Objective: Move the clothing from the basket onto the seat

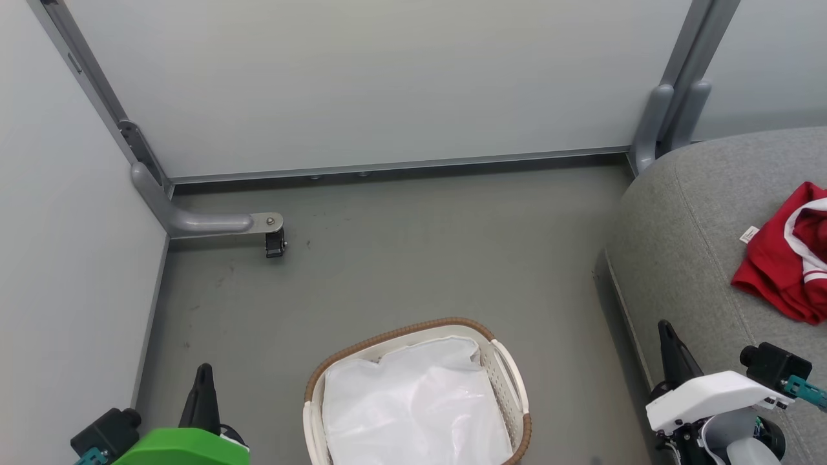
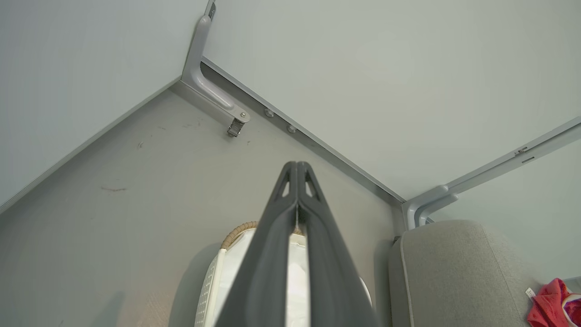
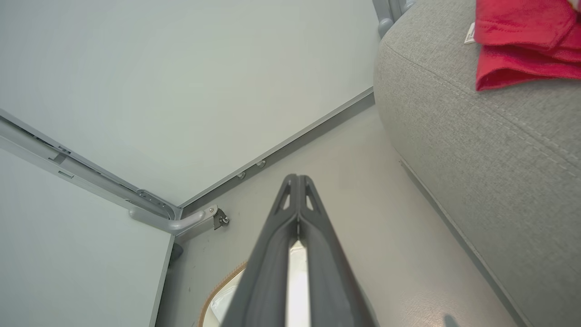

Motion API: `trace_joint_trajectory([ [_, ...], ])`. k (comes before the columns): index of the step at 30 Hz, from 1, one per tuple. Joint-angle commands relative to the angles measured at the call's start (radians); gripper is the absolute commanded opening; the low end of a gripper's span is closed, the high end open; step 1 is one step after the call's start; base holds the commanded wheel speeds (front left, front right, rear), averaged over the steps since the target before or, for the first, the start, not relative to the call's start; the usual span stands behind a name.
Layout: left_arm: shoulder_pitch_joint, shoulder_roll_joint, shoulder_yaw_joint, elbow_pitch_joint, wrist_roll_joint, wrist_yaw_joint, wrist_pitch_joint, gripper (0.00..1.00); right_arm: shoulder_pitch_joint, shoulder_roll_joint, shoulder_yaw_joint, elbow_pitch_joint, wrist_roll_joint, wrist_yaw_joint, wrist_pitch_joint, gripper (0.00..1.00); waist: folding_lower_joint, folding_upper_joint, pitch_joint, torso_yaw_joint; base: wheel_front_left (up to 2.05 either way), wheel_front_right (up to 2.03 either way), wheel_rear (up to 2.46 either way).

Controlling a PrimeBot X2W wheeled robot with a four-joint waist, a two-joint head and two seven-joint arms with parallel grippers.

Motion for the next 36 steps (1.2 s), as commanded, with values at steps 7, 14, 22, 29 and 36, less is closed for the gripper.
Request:
trace_joint_trajectory([
  [7,-0.041,0.005,0.018,-0.03,-0.115,-0.001,0.03,0.0,-0.004,-0.008,-0.009,-0.036,0.128,0.0,0.031,0.0,0.0,0.0,-0.001,0.001,0.0,0.0,0.0],
  [14,-0.048,0.006,0.028,-0.043,-0.199,-0.001,0.054,0.0,-0.003,-0.009,-0.014,-0.05,0.221,0.0,0.054,0.0,0.0,0.0,-0.003,0.002,0.0,0.0,0.0],
  [22,-0.057,0.006,0.04,-0.055,-0.289,-0.001,0.079,0.0,-0.002,-0.01,-0.019,-0.066,0.321,0.0,0.078,0.0,0.0,0.0,-0.004,0.003,0.0,0.0,0.0],
  [29,-0.062,0.007,0.048,-0.066,-0.365,-0.002,0.101,0.0,-0.001,-0.01,-0.024,-0.079,0.404,0.0,0.1,0.0,0.0,0.0,-0.006,0.003,0.0,0.0,0.0],
  [36,-0.068,0.007,0.056,-0.076,-0.435,-0.002,0.121,0.0,0.0,-0.011,-0.028,-0.09,0.482,0.0,0.119,0.0,0.0,0.0,-0.007,0.004,0.0,0.0,0.0],
])
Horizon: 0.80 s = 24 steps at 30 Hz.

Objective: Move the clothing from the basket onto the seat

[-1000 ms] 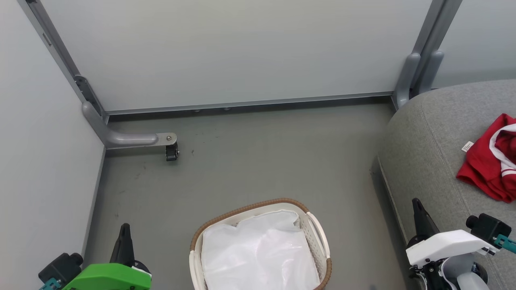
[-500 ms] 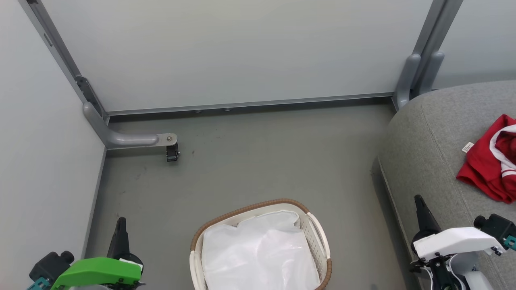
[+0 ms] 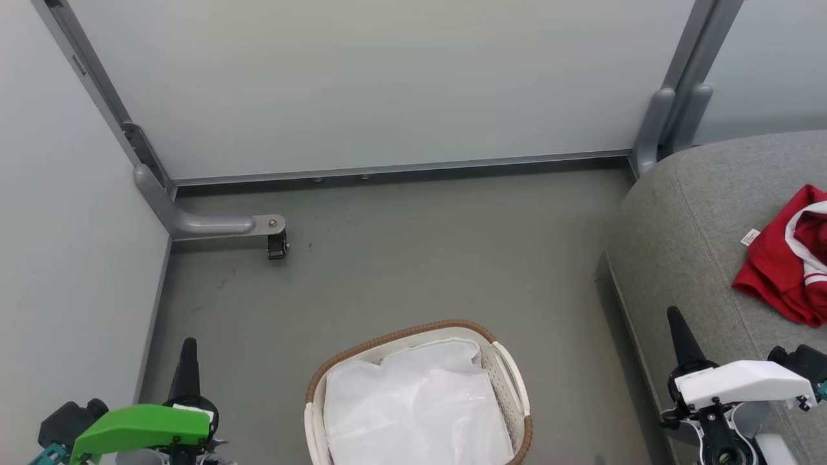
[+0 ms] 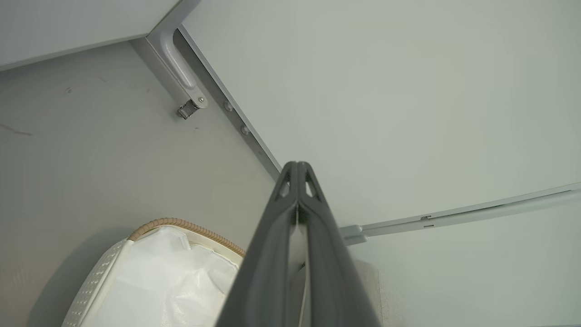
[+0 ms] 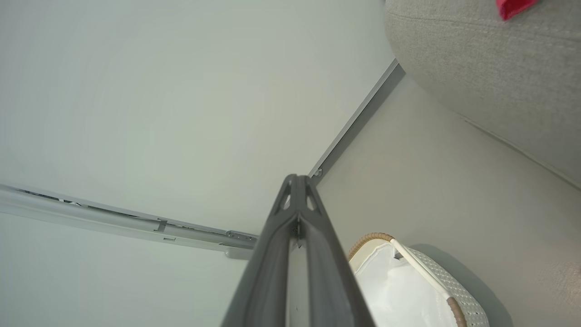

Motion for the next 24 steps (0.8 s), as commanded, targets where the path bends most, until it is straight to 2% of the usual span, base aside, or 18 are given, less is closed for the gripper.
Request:
trace_joint_trajectory([
  [1,-0.028,0.007,0.006,-0.014,-0.029,-0.002,0.008,0.0,0.0,-0.007,-0.005,-0.015,0.031,0.0,0.009,0.0,0.0,0.0,0.0,0.0,0.0,0.0,0.0],
  [24,-0.045,0.008,0.029,-0.041,-0.226,-0.002,0.065,0.0,0.003,-0.009,-0.016,-0.049,0.251,0.0,0.064,0.0,0.0,0.0,-0.005,0.003,0.0,0.0,0.0],
])
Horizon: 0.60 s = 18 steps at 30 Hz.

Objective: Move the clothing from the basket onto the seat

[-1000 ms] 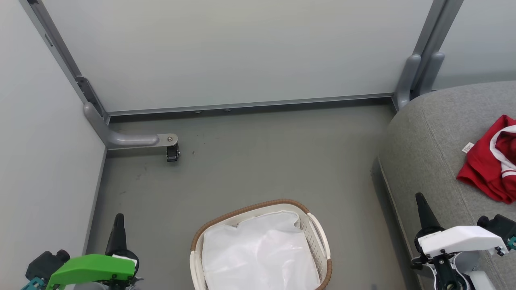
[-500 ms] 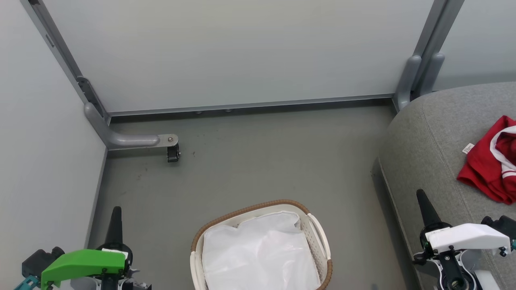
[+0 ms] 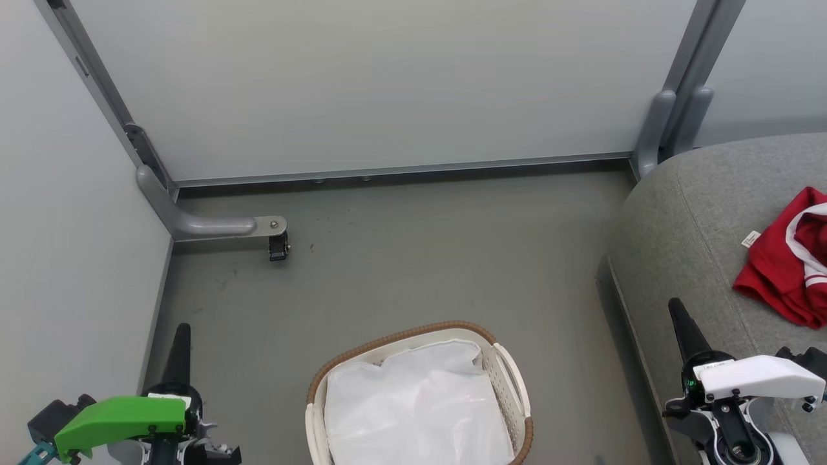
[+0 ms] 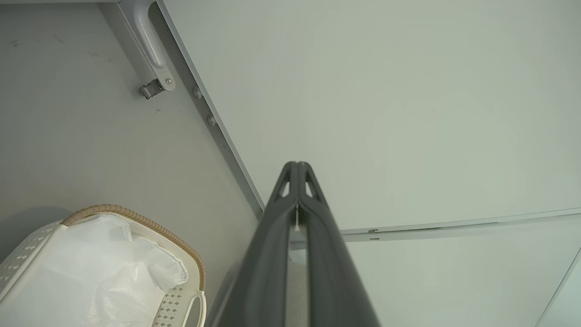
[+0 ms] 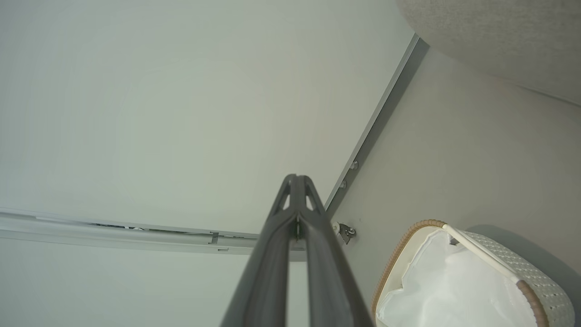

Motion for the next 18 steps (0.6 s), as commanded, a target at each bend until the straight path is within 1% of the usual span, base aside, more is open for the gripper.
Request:
trace_joint_trajectory([
  [1,-0.027,0.007,0.005,-0.011,-0.021,-0.002,0.008,0.0,0.003,-0.006,-0.004,-0.012,0.026,0.0,0.007,0.0,0.0,-0.0001,0.0,0.0,0.0,0.0,0.0],
  [18,-0.037,0.008,0.02,-0.028,-0.145,-0.003,0.042,0.0,0.006,-0.008,-0.011,-0.033,0.162,-0.001,0.042,0.0,0.0,-0.0001,-0.003,0.002,0.0,0.0,0.0],
])
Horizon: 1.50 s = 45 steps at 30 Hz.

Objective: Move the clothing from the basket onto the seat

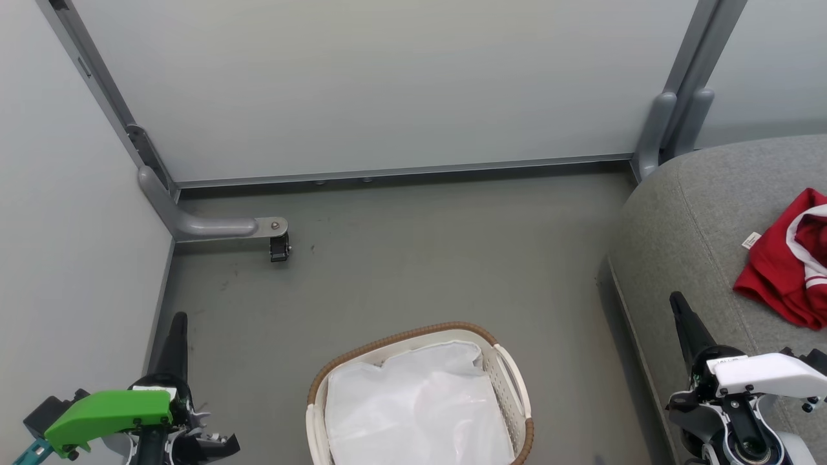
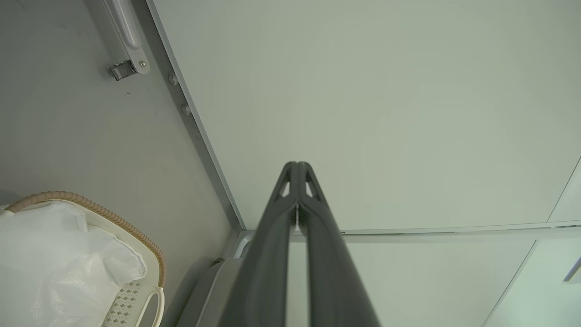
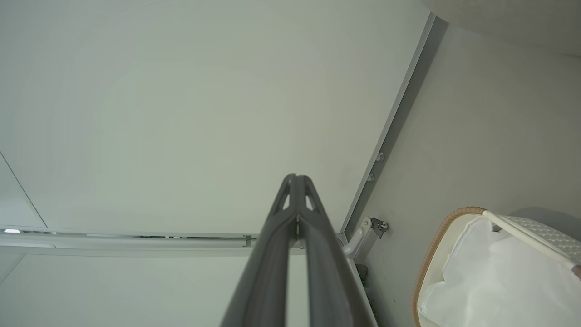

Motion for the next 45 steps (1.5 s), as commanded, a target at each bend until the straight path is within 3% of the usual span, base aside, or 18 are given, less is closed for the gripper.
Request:
trace_joint_trajectory([
  [1,-0.023,0.007,0.007,-0.008,-0.019,-0.003,0.006,0.0,0.006,-0.006,-0.003,-0.009,0.021,-0.001,0.008,0.0,0.0,0.0,0.0,0.0,0.0,0.0,0.0],
  [18,-0.031,0.008,0.019,-0.022,-0.127,-0.003,0.036,0.0,0.009,-0.007,-0.01,-0.027,0.141,-0.001,0.037,0.0,0.0,0.0,-0.004,0.002,0.0,0.0,0.0],
  [45,-0.028,0.008,0.018,-0.021,-0.123,-0.003,0.035,0.0,0.009,-0.007,-0.009,-0.026,0.136,-0.001,0.037,0.0,0.0,0.0,-0.004,0.002,0.0,0.0,0.0],
])
